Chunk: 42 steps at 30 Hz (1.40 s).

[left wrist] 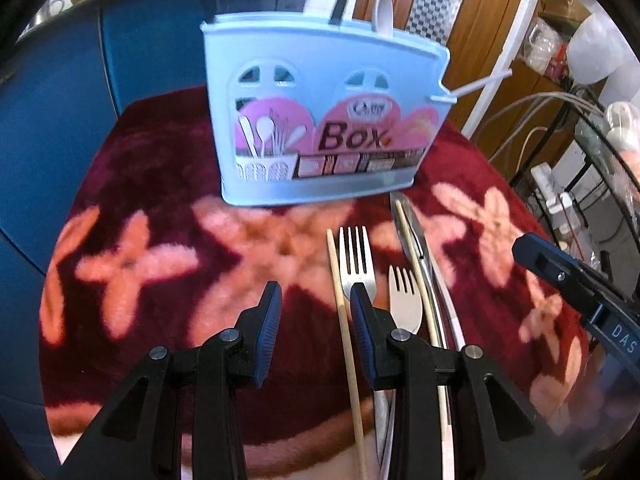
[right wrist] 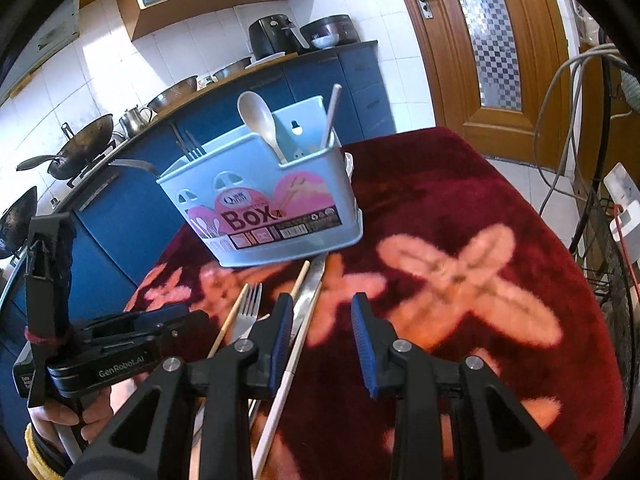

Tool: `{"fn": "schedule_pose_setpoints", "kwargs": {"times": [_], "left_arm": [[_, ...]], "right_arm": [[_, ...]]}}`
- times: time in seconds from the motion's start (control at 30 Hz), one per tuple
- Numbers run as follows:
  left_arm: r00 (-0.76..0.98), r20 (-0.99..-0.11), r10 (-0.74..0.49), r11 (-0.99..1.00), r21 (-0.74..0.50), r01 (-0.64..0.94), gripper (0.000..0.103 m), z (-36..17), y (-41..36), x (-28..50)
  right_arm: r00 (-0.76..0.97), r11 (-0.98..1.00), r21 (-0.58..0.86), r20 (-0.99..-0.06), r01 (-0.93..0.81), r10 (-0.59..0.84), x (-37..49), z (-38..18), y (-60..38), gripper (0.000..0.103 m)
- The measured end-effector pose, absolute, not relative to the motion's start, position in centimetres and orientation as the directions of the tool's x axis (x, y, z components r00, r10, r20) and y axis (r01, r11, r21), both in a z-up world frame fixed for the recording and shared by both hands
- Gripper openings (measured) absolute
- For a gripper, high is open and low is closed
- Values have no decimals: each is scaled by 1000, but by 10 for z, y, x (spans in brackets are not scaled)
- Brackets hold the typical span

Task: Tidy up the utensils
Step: 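Withdraw both tools from the holder toward the remaining utensils, then close the left tool on a wooden chopstick while the right tool grasps a white plastic stick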

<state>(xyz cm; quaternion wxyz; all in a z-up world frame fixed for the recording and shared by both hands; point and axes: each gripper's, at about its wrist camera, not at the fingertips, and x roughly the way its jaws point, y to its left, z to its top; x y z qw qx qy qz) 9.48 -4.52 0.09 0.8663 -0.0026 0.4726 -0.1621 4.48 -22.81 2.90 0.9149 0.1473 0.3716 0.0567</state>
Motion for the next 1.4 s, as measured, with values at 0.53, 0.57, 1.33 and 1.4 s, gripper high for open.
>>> {"fn": "schedule_pose_setpoints", "kwargs": {"times": [0.53,0.57,1.33,1.4], "left_arm": [[490,-847,-206,958,-72,278,36,-19,-62,105],[488,-847,-211,958,-79,277,36,-20,-61,106],[541,-814,-213,976,-157,148,3,-13,-16,102],[531,-819,-219,976,-174,133,3,-16,-10,104]], "right_arm": [[703,936,351,-671,19,237,44,16,-240,35],[701,936,351,-673,18,238,44,16,-240,35],[585,962,267,-772,-61,251,57,0,-200,35],[555,967,244,-795,-77,245,61,-4,-194,35]]}}
